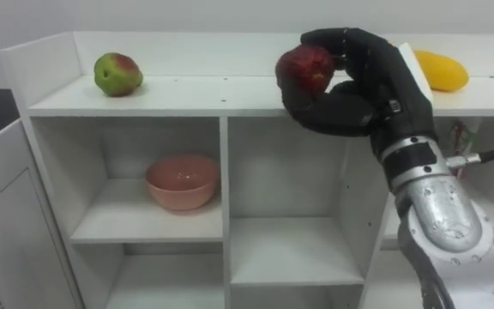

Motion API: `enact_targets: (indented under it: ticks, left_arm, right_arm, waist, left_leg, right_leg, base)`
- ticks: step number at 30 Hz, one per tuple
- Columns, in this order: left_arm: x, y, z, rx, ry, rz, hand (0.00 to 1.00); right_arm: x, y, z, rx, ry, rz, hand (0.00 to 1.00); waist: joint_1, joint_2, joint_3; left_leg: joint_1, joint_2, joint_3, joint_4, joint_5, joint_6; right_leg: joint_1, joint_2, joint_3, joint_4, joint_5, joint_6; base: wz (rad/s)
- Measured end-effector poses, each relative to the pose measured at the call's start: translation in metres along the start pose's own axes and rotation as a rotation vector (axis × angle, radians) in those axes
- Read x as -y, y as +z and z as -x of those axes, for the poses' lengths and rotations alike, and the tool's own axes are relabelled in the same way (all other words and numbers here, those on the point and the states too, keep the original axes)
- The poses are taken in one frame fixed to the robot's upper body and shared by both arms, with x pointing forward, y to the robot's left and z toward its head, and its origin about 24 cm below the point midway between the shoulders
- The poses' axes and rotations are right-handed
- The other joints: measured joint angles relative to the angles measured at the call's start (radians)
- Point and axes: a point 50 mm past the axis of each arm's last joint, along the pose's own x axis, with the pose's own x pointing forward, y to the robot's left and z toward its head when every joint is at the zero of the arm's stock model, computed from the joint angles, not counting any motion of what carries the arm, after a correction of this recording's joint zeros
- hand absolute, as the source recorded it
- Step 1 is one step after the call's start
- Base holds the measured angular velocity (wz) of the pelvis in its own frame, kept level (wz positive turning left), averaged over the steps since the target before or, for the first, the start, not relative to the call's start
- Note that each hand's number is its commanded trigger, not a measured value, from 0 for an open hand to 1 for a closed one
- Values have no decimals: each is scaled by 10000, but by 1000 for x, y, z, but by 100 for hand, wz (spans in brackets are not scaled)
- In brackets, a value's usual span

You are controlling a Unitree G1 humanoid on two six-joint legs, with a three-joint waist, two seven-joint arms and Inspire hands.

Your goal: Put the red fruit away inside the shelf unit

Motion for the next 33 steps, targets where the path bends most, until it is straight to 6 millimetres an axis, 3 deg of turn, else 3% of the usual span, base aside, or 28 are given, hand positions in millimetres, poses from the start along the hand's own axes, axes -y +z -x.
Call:
enact_targets:
  ticks: [5, 12, 14, 18, 24, 26, 28, 30, 33]
  left_arm:
    - [6, -16, 1, -276, 194, 51, 0]
    - [11, -24, 1, -283, 540, 179, 0]
    - [15, -24, 0, -250, 539, 256, 0]
    - [22, -39, 1, -580, 710, 441, 0]
    - [30, -52, 0, -1074, 771, 1103, 0]
    - [30, -53, 0, -1184, 773, 1064, 0]
    - [29, -48, -1, -1123, 909, 1165, 0]
    - [29, -42, -3, -1027, 902, 1209, 0]
    - [25, -29, -5, -839, 1144, 1238, 0]
  right_arm:
    - [-6, -2, 12, 70, 538, -458, 100]
    - [-24, -39, 38, -1428, 1378, -971, 100]
    - [-28, -52, 43, -2040, 1503, -1296, 100]
    - [-31, -100, 62, -4143, 1287, -1711, 100]
    - [-32, -160, 96, -7027, 43, -3085, 100]
    - [-33, -174, 105, -7725, -329, -3655, 100]
    - [-38, -189, 119, -8529, -1072, -4711, 100]
    - [-42, -197, 125, -9025, -1567, -5534, 100]
    - [-44, -208, 127, -9640, -2603, -7134, 100]
  waist:
    - [-50, -1, 21]
    - [7, 91, 87]
    - [-4, 131, 88]
    - [-25, 211, 118]
    - [-36, 208, 126]
    - [-28, 141, 209]
    - [35, -127, 391]
    - [48, -243, 459]
    - [130, -241, 509]
  left_leg:
    - [-151, 17, -28, 1, 0, -1]
    - [-541, -3, -82, 47, 2, 0]
    - [-683, -2, -85, 98, 2, 0]
    - [-826, -9, -91, 129, 3, 0]
    - [-1675, -69, -216, 410, 92, 94]
    - [-1904, -140, -208, 620, 96, 103]
    - [-2456, -308, -203, 1024, 97, 118]
    - [-3143, -398, -191, 1513, 75, 165]
    - [-4288, -465, -190, 2256, 38, 217]
  right_leg:
    - [-83, 5, -42, -11, 4, -8]
    - [-488, -28, -113, 19, 9, -8]
    - [-653, -34, -118, 88, 9, -8]
    - [-815, -127, -128, 175, 8, -6]
    - [-1917, -356, -231, 1028, -91, -4]
    - [-2232, -503, -272, 1454, -200, 2]
    - [-2888, -715, -238, 2135, -426, -17]
    - [-3514, -852, -230, 2543, -510, -49]
    - [-4605, -988, -110, 3251, -556, -107]
  base:
    - [1]
    - [1]
    - [0]
    - [0]
    - [3]
    - [0]
    - [6]
    - [11]
    - [9]
